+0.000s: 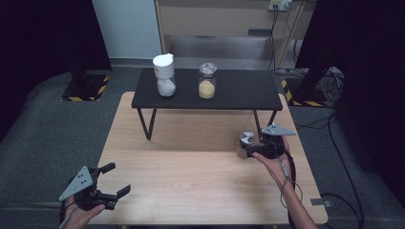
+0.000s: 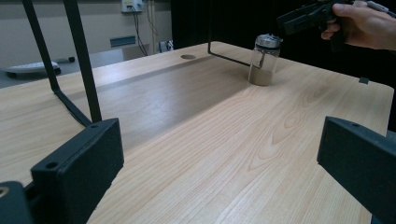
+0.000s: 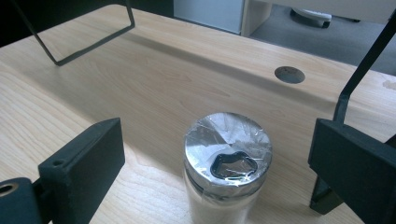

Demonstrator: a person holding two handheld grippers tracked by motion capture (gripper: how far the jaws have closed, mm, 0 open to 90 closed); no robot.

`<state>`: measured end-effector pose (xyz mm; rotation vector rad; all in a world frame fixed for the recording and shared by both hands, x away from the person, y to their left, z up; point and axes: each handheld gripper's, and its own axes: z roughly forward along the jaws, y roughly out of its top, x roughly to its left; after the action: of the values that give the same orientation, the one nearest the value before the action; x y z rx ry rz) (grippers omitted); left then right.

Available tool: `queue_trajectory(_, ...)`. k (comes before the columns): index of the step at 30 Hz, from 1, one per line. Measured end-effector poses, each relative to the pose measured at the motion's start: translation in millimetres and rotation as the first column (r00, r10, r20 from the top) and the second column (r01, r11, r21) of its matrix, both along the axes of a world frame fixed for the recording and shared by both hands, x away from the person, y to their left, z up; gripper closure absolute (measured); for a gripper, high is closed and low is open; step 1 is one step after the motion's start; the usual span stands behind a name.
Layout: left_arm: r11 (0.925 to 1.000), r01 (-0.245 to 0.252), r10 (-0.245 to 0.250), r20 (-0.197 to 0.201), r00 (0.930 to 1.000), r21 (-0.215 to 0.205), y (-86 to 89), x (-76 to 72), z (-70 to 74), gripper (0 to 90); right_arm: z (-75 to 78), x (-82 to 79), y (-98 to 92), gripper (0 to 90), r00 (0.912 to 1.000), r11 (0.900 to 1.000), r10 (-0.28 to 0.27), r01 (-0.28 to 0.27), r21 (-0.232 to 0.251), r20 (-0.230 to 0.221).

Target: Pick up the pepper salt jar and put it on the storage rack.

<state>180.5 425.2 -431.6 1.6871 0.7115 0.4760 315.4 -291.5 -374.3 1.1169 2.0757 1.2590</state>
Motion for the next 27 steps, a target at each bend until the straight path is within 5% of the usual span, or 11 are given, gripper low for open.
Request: queue_trajectory(27, 1.0, -0.001, 0.001, 0.002, 1.0, 0.0, 0.4, -0.2, -0.1, 0.0, -20.3, 22.7, 17.9, 10.9, 0.9991, 0.996, -0.038, 0.036, -0.078, -0.019)
